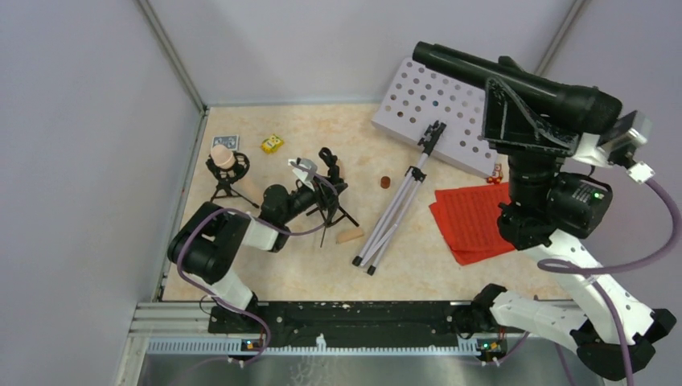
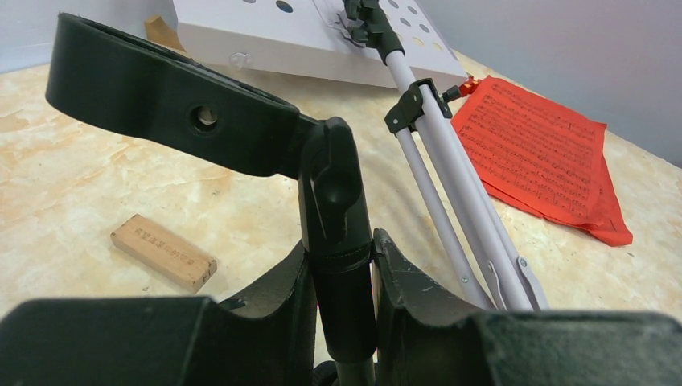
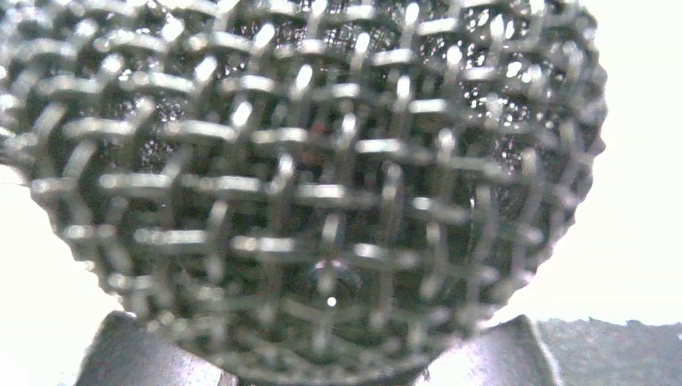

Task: Pack up the instrument practice props

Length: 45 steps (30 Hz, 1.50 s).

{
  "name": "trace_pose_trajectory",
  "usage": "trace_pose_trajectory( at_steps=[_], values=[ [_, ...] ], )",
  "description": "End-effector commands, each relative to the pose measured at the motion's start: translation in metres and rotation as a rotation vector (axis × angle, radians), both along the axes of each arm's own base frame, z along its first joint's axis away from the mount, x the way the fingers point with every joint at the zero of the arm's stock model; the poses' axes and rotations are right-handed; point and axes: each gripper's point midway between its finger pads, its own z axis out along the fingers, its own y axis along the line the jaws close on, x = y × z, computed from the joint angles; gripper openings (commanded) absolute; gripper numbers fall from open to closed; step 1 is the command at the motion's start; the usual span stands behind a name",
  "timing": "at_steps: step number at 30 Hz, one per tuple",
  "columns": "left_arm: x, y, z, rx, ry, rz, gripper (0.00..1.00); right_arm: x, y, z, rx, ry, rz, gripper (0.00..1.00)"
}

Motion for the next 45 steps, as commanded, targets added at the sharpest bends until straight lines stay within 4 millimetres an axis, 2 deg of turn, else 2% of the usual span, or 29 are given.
trace_pose_trajectory(
  at_steps=[1,4,7,10,13,17,21,25,28,30,33,36,41,45],
  values=[
    [-0.023,0.0,-0.056,0.131,0.157,-0.065,0.0,0.053,0.033,-0.037,-0.118,0.187,-0.057,0.0],
    [-0.026,-0.002,-0.049,0.118,0.138,-0.085,0.0,0.09,0.045,-0.068,-0.269,0.389,-0.154,0.0],
    [-0.029,-0.003,-0.032,0.098,0.095,-0.097,0.0,0.123,0.051,-0.117,-0.41,0.623,-0.235,0.0],
    [-0.028,-0.001,-0.008,0.095,0.033,-0.087,0.0,0.139,0.054,-0.168,-0.527,0.815,-0.269,0.0],
    [-0.025,0.003,0.015,0.105,-0.009,-0.06,0.0,0.143,0.053,-0.221,-0.645,0.999,-0.285,0.0],
    [-0.023,0.01,0.046,0.104,-0.067,-0.013,0.0,0.134,0.049,-0.297,-0.854,1.276,-0.283,0.0],
    [-0.024,0.02,0.069,0.101,-0.115,0.039,0.0,0.1,0.037,-0.374,-1.042,1.545,-0.239,0.0],
    [-0.029,0.025,0.085,0.099,-0.159,0.052,0.0,0.07,0.028,-0.428,-1.117,1.748,-0.182,0.0],
    [-0.031,0.027,0.096,0.08,-0.175,0.058,0.0,0.057,0.026,-0.47,-1.152,1.871,-0.158,0.0],
    [-0.034,0.025,0.101,0.075,-0.186,0.047,0.0,0.054,0.027,-0.49,-1.148,1.928,-0.145,0.0],
    [-0.038,0.023,0.106,0.08,-0.201,0.021,0.0,0.055,0.031,-0.508,-1.096,1.953,-0.133,0.0],
    [-0.043,0.023,0.111,0.079,-0.223,0.006,0.0,0.066,0.021,-0.524,-1.041,1.97,-0.203,0.0],
    [-0.045,0.024,0.115,0.071,-0.241,0.007,0.0,0.08,0.003,-0.565,-0.984,2.027,-0.269,0.0],
    [-0.043,0.025,0.115,0.078,-0.233,0.015,0.0,0.091,0.001,-0.592,-0.944,2.041,-0.301,0.08]
  ],
)
